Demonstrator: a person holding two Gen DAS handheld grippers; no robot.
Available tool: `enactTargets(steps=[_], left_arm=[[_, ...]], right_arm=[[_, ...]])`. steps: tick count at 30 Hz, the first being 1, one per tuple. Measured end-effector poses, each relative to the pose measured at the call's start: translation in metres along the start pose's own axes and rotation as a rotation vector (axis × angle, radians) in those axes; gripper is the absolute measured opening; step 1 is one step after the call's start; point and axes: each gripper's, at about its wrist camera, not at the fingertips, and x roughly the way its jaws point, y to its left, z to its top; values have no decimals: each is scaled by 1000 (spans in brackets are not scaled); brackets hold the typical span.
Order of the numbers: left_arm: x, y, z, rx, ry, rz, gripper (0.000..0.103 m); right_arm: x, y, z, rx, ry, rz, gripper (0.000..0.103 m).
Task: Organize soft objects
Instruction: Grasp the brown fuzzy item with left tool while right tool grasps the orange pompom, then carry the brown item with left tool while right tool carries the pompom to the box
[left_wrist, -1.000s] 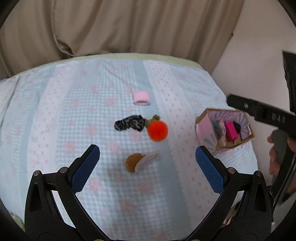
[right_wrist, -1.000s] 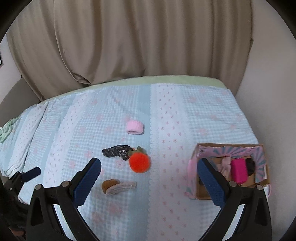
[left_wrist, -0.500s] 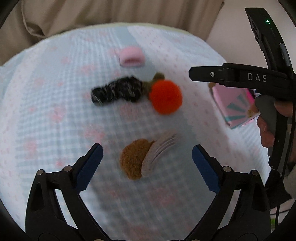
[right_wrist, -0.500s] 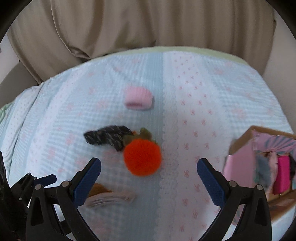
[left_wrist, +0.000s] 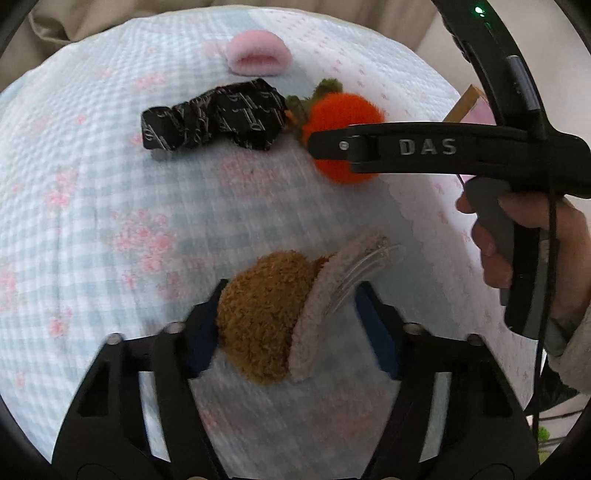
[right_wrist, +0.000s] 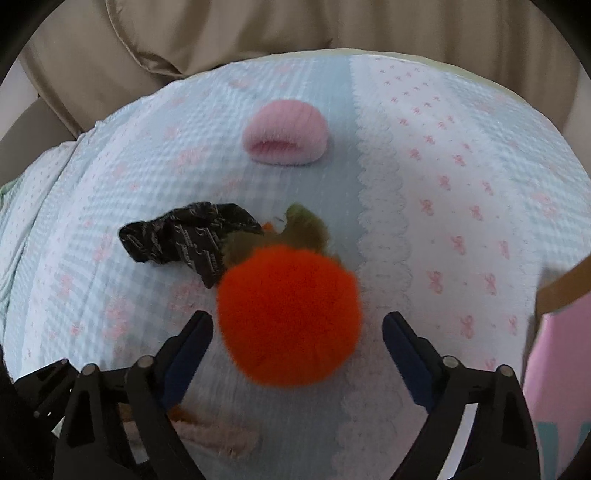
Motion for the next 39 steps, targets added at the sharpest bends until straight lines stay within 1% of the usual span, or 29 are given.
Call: enactTargets(steps=[4,6,7,8,9,11,12,13,14,17,22,30,35,39], left_arm=[[4,1,1,-1,-2,-15,51],[6,0,0,11,0,-23,48],[5,-1,0,14,0,-25,47],[2,-3,0,14,1,-27,46],[2,-3,0,11,2,-29,45],[1,-3,0,2,3,-33,43],[0,-2,0,-4,5,-36,43],[-1,1,1,-9,6,-40,41],[-2,1,2,-14,7,-44,40],[-9,7,4,-23,7,-53,37],[-21,9,11,-17,0,-41,35],[-40,14,25,-46,-39,-31,33],[-58,14,33,-76,-66,-22,33],[-81,8,40,-104,-93,-14,33]], right_arm=[[7,2,4,0,-10,5,86],[10,3,6,-2,-10,2,77],[13,4,6,-3,-1,3,68],[15,4,7,-2,6,2,62],[18,4,7,-1,11,-3,60],[18,5,7,-2,2,-19,48],[18,5,7,2,0,-16,44],[17,4,7,9,0,-14,38],[16,4,8,19,0,-12,36],[9,2,9,35,-12,-10,36],[-7,3,11,39,-31,-10,36],[-34,5,13,38,-65,-3,36],[-59,7,15,36,-91,-1,36],[-91,11,19,32,-119,-4,36]])
